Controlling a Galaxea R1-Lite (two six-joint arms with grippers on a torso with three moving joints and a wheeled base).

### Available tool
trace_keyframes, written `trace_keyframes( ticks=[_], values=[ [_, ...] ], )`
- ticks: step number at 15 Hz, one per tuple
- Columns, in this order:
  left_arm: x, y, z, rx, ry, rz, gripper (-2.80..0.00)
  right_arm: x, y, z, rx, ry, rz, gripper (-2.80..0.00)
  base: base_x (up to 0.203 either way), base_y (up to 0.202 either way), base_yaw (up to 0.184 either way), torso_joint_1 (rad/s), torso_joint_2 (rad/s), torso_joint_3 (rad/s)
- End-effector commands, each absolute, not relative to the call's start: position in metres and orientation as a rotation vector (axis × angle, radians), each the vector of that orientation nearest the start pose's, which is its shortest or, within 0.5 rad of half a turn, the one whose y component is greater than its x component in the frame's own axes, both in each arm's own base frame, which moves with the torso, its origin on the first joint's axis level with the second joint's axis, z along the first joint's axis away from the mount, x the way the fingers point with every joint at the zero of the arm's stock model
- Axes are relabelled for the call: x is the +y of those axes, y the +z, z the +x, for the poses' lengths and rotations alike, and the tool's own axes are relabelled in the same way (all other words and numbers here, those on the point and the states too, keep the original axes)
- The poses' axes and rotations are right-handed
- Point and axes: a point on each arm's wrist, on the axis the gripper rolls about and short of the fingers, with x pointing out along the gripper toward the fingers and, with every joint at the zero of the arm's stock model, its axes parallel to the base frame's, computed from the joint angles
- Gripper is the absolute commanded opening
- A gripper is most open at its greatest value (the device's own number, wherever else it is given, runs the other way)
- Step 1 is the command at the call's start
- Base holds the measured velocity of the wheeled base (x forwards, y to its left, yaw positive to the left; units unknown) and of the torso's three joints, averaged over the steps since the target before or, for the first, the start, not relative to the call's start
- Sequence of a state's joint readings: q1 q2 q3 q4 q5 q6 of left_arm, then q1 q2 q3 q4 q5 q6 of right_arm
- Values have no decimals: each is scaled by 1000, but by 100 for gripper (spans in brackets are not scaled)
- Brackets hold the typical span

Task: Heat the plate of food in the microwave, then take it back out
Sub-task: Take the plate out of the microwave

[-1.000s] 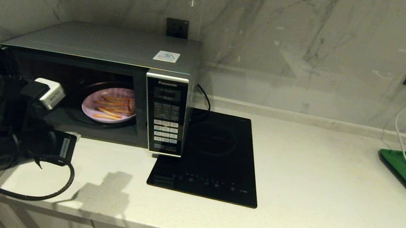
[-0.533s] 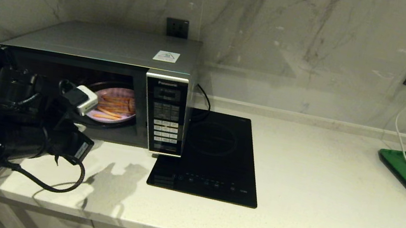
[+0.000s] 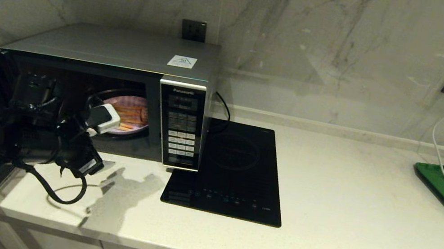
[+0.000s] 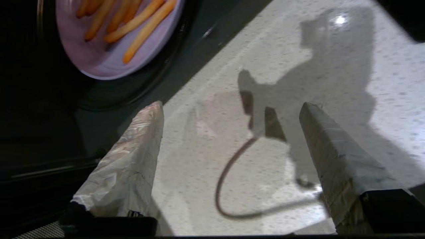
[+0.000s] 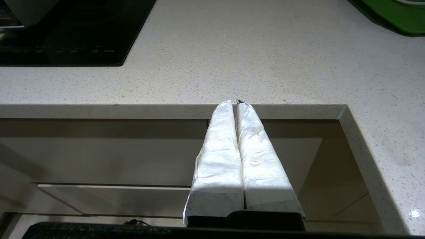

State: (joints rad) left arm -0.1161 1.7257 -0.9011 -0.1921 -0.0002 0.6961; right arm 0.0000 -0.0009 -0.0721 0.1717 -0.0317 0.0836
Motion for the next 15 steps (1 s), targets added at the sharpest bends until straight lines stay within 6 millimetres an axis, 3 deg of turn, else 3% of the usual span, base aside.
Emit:
trace_keyframes(
  ticks=[1, 4, 9, 15],
  values=[
    [-29, 159, 321, 617, -333, 724, 0, -1, 78, -29, 98, -35, 83, -280, 0, 0, 0, 0, 0, 0],
    [-31, 162, 338, 651, -393, 719, 0, -1, 78, -29, 98, -36, 83, -280, 0, 0, 0, 0, 0, 0],
    [-35, 141, 373, 694, -481, 697, 0, -1, 78, -29, 98, -36, 83, -280, 0, 0, 0, 0, 0, 0],
    [-21, 135, 395, 683, -452, 720, 0, -1, 78, -29, 98, -36, 83, -280, 0, 0, 0, 0, 0, 0]
  ],
)
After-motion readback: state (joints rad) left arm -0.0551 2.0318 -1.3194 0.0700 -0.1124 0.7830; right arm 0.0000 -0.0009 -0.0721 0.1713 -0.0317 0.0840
